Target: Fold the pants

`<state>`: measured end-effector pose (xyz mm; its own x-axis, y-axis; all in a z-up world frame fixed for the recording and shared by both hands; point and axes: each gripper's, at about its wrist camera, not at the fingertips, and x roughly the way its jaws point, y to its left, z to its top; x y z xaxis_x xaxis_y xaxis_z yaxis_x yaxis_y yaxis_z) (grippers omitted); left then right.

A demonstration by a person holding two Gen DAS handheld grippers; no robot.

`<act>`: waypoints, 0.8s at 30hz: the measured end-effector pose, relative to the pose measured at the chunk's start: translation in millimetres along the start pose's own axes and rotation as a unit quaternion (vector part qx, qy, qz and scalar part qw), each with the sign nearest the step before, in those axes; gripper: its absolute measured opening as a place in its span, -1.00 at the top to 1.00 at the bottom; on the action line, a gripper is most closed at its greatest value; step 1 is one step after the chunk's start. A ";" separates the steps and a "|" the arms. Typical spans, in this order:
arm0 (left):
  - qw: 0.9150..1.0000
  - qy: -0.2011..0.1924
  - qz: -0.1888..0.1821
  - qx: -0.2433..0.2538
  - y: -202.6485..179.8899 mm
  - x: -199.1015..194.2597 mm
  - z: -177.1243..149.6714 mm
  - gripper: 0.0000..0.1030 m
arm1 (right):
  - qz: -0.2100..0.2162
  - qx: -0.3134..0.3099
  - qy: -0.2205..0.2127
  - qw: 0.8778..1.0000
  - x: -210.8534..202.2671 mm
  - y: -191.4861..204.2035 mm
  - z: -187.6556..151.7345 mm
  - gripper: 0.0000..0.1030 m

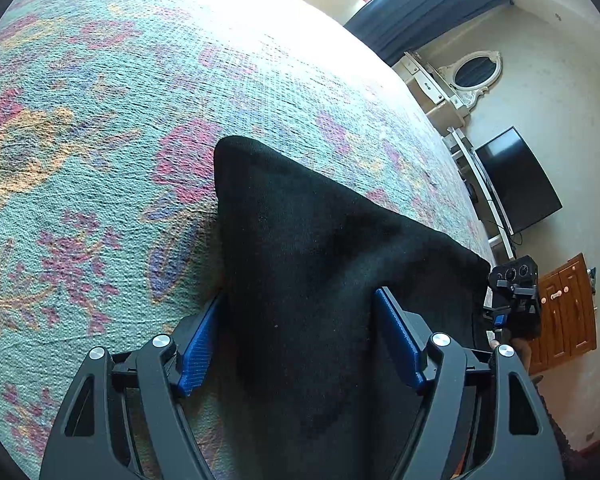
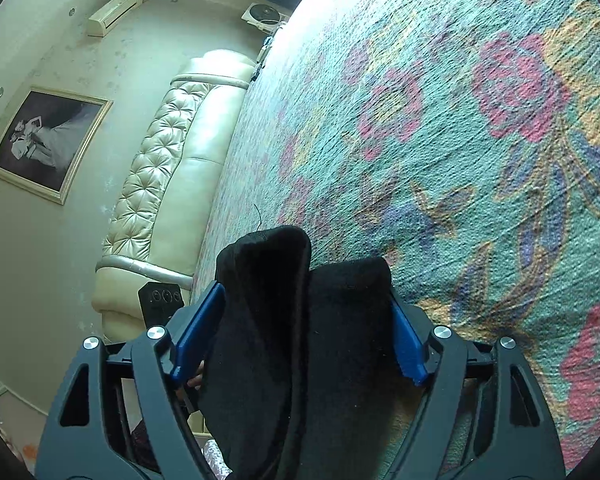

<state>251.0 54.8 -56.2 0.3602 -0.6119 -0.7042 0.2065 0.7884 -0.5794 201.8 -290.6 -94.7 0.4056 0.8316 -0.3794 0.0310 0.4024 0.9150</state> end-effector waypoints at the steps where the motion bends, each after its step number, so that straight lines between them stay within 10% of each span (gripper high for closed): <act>1: 1.000 -0.001 0.001 0.002 0.0 0.8 0.4 -0.37 | -0.006 -0.002 0.001 1.000 1.4 -0.1 0.8 -0.46; 6: 0.999 0.000 0.011 0.030 -5.7 5.3 0.3 0.14 | -0.029 0.004 0.009 1.000 6.4 -6.8 0.8 0.27; 24: 0.999 -0.024 0.046 -0.014 -2.2 -21.9 -30.1 -0.48 | 0.003 0.062 -0.056 0.997 -62.3 -40.0 -41.6 0.12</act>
<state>215.3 64.6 -51.8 0.4205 -0.5326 -0.7345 0.1451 0.8386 -0.5250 137.2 -342.6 -113.3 0.5050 0.7836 -0.3619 0.1379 0.3406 0.9300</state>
